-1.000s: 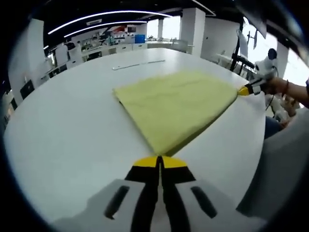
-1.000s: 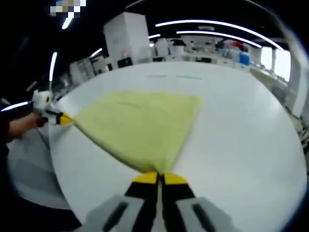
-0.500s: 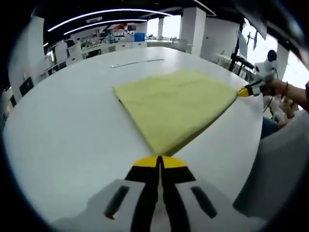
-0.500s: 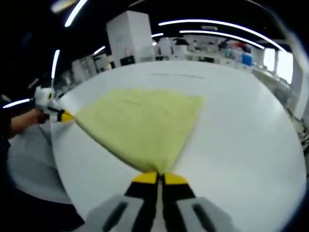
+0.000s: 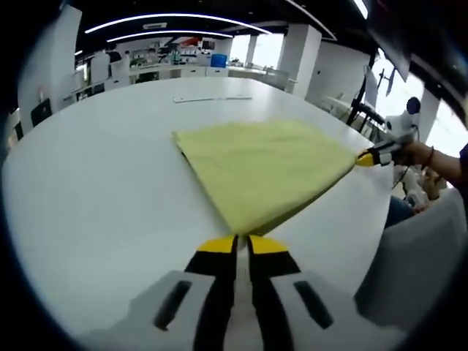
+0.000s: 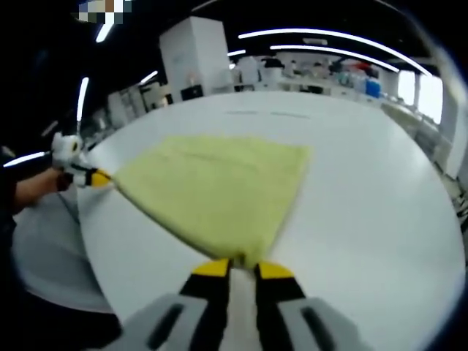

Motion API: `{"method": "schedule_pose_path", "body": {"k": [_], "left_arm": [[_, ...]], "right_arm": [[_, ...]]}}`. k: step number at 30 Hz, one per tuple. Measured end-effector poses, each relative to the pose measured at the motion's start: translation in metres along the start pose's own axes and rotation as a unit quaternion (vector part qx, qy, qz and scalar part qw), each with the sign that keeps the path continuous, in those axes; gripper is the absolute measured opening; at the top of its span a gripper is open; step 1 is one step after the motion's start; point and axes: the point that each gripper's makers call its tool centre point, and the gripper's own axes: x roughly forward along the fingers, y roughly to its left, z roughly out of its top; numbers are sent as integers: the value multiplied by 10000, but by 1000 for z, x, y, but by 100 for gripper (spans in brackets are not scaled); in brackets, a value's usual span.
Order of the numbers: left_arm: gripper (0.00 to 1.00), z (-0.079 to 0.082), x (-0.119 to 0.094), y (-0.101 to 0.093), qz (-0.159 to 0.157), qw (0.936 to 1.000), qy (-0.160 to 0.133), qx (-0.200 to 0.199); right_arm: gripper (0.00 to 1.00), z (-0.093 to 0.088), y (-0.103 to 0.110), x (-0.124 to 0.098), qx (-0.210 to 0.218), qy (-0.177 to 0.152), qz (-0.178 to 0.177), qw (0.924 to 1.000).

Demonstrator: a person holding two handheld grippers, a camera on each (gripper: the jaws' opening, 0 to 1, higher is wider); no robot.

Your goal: Fold the garment on the visible template until the final outline fits inside the template.

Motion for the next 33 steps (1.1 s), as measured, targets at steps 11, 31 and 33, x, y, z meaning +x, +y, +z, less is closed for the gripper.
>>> {"method": "schedule_pose_path", "body": {"k": [11, 31, 33], "left_arm": [[36, 14, -5, -10, -65, 9998, -190, 7], [73, 64, -39, -20, 87, 9945, -1030, -183], [77, 66, -41, -20, 105, 9940, -1058, -256]], "right_arm": [[49, 10, 13, -5, -102, -121, -11, 9999], [87, 67, 40, -40, -159, -805, 34, 9966], [89, 70, 41, -43, -193, -824, 16, 9964]]}}
